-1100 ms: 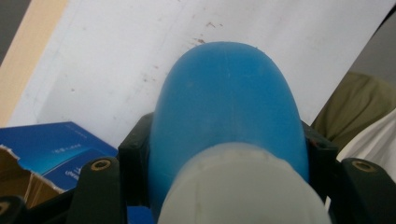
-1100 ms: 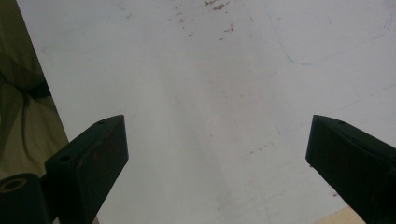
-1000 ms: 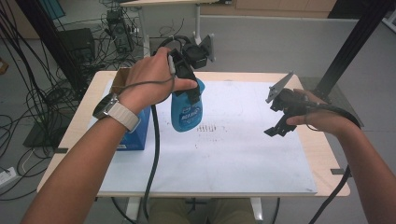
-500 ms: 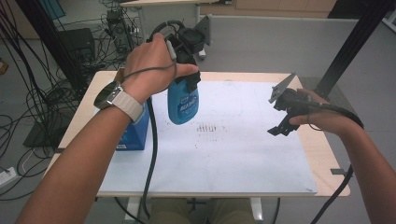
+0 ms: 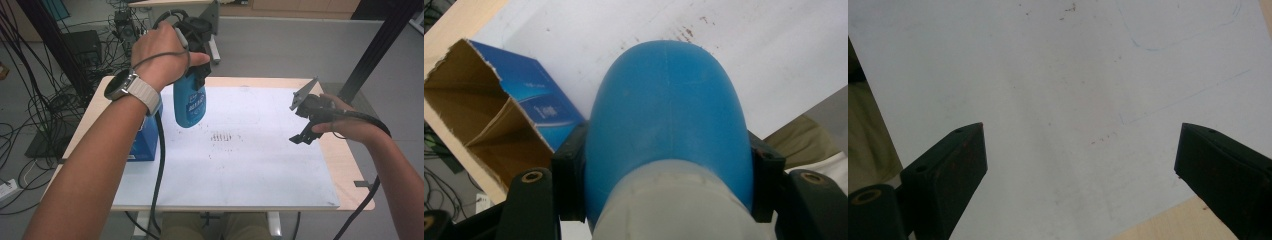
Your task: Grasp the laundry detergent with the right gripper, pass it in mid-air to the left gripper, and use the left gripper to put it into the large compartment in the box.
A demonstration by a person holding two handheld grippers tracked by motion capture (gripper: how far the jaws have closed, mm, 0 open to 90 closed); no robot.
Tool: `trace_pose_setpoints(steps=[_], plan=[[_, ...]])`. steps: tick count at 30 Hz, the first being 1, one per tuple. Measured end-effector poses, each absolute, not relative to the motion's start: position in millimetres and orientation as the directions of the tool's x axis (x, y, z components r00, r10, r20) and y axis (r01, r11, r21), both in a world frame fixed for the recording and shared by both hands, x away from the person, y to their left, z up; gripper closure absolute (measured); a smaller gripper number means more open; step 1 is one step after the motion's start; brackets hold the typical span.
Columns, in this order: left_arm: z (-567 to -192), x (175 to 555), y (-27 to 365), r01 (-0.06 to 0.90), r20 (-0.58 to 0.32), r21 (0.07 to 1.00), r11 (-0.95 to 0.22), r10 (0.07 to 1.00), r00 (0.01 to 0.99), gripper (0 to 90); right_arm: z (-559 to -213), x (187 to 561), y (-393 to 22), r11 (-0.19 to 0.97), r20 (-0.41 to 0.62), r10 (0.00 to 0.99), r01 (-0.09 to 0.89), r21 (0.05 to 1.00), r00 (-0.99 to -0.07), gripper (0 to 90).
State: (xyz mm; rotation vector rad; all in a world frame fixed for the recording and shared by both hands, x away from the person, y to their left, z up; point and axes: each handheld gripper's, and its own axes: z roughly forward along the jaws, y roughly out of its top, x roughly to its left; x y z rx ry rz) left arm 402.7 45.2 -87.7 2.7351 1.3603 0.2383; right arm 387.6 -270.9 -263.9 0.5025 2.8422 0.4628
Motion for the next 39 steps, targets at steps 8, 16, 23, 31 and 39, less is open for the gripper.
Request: trace_pose_setpoints(steps=[8,16,23,31,39], plan=[[-77,409,57,0.832,0.096,0.106,-0.545,0.838,0.537,37.6,-262,392,-270,0.892,-0.158,0.360,0.290,0.346,-0.919,6.6],[-73,414,74,0.879,0.074,0.103,-0.466,0.884,0.461,37.6,-263,396,-270,0.893,-0.159,0.358,0.288,0.346,-0.920,6.5],[-69,417,85,0.904,0.075,0.104,-0.415,0.909,0.409,37.6,-262,399,-269,0.895,-0.162,0.354,0.284,0.343,-0.921,6.6],[-64,419,98,0.928,0.075,0.088,-0.362,0.931,0.356,37.6,-262,401,-269,0.895,-0.164,0.355,0.284,0.343,-0.920,6.6],[-63,421,111,0.942,0.075,0.079,-0.327,0.944,0.322,37.6,-262,404,-265,0.897,-0.163,0.350,0.280,0.343,-0.922,6.6]])
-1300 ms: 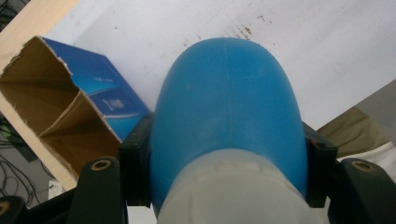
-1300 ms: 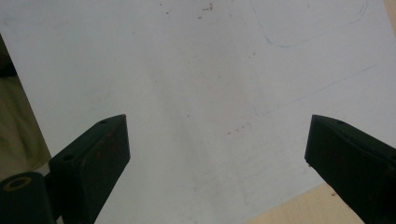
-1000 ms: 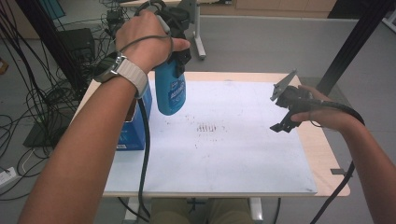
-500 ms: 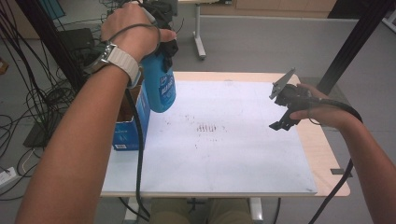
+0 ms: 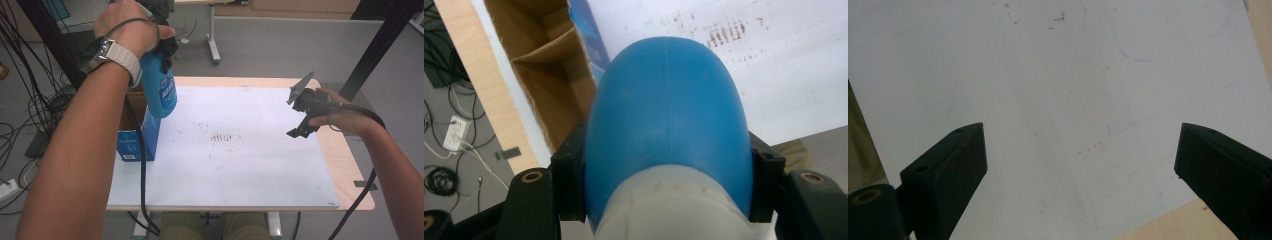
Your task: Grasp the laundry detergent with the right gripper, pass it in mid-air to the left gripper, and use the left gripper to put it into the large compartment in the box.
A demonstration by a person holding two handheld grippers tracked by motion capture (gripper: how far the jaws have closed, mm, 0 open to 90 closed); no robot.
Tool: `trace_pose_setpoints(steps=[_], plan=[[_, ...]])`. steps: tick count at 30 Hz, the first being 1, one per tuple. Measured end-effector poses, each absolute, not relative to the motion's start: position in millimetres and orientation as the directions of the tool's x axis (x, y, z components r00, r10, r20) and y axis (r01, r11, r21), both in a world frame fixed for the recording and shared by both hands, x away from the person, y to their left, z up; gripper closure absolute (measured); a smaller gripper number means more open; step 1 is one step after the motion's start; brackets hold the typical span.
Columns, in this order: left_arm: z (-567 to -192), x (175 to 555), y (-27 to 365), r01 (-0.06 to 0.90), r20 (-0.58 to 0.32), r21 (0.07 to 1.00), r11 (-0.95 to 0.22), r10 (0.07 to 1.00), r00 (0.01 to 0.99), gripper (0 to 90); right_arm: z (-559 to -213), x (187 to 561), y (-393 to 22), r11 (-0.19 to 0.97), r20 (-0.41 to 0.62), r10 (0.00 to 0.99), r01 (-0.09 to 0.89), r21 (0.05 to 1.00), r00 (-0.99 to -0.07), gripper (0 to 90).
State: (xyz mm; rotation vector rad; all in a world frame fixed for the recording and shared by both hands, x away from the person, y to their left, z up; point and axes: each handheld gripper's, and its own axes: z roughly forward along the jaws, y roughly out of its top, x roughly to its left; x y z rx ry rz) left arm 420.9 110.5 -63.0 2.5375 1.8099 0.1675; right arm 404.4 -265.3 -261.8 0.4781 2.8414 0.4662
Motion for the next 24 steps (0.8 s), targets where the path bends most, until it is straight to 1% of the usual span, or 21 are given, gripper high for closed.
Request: trace_pose_setpoints(steps=[10,18,24], plan=[[-61,423,123,0.958,0.077,0.070,-0.277,0.959,0.272,37.6,-264,408,-259,0.900,-0.159,0.342,0.275,0.337,-0.926,6.6],[-60,425,134,0.967,0.070,0.092,-0.236,0.971,0.230,37.6,-265,409,-258,0.900,-0.157,0.343,0.275,0.339,-0.926,6.6],[-58,426,139,0.973,0.074,0.089,-0.214,0.975,0.208,37.6,-266,411,-257,0.899,-0.153,0.344,0.277,0.340,-0.926,6.6]])
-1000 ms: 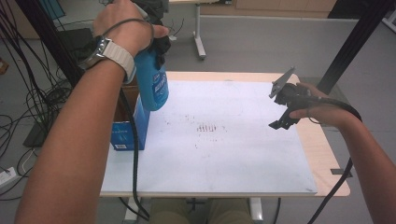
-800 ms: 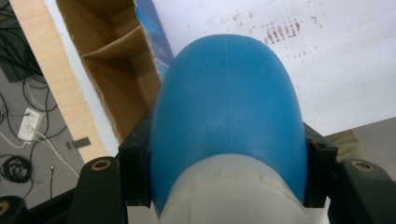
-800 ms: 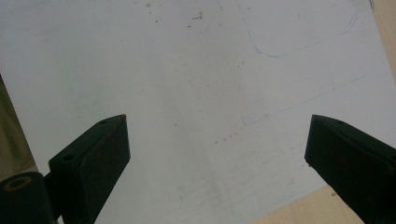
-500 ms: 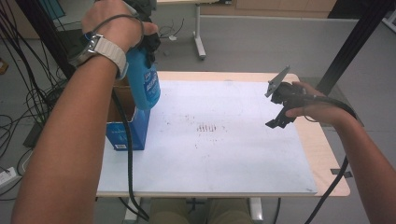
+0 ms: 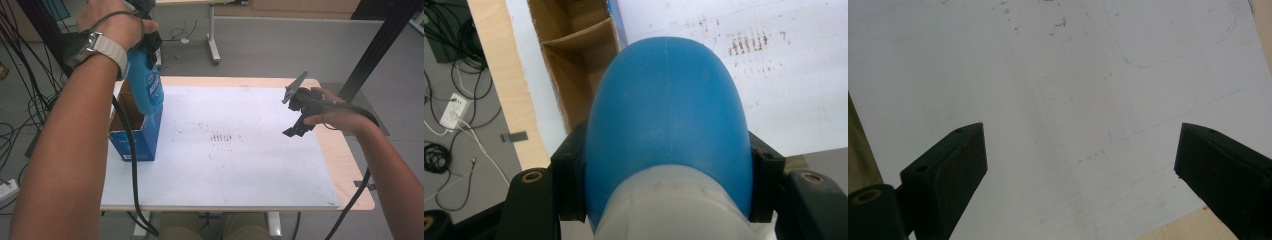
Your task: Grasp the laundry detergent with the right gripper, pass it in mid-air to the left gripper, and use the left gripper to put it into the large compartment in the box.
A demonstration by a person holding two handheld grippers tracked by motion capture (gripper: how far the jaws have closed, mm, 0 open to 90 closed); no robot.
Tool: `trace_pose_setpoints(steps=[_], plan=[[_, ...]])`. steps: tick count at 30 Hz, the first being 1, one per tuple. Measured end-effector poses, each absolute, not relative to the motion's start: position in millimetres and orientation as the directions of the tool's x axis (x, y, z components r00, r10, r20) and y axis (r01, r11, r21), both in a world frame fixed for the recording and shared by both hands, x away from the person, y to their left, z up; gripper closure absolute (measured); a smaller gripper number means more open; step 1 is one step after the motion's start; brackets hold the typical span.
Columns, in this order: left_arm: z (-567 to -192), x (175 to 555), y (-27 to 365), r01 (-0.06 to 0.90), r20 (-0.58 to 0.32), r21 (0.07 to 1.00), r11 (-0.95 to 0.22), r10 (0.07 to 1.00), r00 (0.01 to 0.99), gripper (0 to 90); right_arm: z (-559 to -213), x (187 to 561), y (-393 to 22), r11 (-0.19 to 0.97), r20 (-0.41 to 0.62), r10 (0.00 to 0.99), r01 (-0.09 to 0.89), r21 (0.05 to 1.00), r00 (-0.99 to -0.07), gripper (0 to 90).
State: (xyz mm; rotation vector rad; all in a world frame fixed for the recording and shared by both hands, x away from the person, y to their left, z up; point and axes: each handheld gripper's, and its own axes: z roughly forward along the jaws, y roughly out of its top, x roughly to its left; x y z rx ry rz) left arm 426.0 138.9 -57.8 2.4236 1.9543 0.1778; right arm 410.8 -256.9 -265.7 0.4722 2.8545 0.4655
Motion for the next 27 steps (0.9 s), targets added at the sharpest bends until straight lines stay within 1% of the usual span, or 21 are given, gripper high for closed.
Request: trace_pose_setpoints(steps=[5,17,27], plan=[[-57,427,144,0.976,0.067,0.097,-0.194,0.980,0.188,37.6,-265,412,-257,0.898,-0.154,0.345,0.278,0.340,-0.926,6.6],[-57,435,154,0.983,0.072,0.080,-0.163,0.985,0.158,37.6,-266,414,-259,0.899,-0.145,0.345,0.282,0.336,-0.927,6.6],[-58,440,168,0.989,0.066,0.089,-0.118,0.991,0.113,37.6,-266,416,-264,0.895,-0.142,0.360,0.298,0.332,-0.922,6.6]])
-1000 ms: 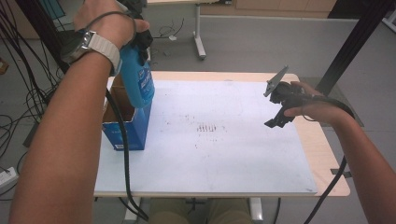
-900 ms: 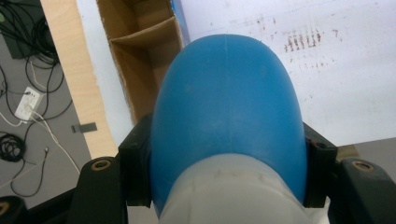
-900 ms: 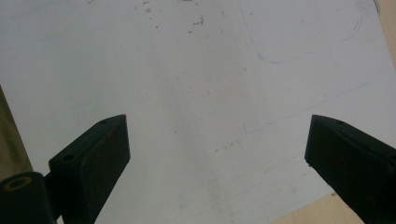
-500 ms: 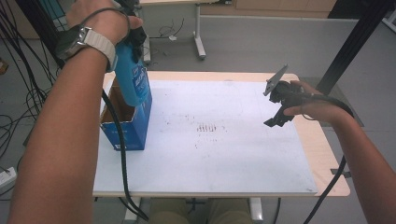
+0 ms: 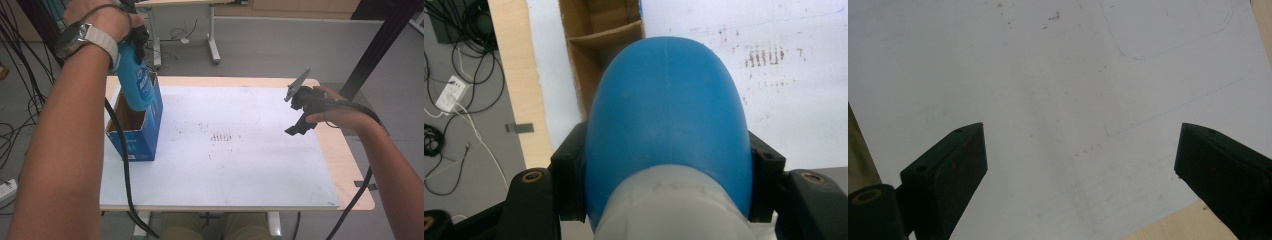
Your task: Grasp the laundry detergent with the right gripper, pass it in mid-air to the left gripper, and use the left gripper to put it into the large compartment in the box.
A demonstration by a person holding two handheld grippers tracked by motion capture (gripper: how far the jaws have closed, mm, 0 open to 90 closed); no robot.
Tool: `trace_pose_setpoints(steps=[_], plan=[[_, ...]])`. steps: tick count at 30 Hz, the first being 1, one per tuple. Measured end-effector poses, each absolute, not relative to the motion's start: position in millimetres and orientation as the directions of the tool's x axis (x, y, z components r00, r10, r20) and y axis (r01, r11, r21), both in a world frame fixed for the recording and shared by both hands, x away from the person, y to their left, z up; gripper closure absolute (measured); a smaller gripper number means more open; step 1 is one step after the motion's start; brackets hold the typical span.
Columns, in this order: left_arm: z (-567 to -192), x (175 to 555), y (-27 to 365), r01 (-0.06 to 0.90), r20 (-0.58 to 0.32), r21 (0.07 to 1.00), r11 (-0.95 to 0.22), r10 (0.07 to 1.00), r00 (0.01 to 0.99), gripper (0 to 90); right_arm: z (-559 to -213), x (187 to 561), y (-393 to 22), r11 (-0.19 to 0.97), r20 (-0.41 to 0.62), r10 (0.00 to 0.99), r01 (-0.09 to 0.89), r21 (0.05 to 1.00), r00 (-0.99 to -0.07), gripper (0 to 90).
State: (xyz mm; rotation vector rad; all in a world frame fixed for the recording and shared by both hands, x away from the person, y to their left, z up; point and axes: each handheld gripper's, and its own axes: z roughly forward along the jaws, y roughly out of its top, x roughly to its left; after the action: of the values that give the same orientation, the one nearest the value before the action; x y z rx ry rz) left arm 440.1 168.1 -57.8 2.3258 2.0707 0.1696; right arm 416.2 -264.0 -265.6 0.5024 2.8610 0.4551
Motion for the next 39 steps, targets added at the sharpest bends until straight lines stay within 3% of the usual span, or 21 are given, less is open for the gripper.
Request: trace_pose_setpoints(steps=[39], plan=[[-78,458,196,0.993,0.090,0.093,-0.072,0.994,0.064,37.6,-275,421,-268,0.884,-0.117,0.390,0.336,0.325,-0.913,6.6]])
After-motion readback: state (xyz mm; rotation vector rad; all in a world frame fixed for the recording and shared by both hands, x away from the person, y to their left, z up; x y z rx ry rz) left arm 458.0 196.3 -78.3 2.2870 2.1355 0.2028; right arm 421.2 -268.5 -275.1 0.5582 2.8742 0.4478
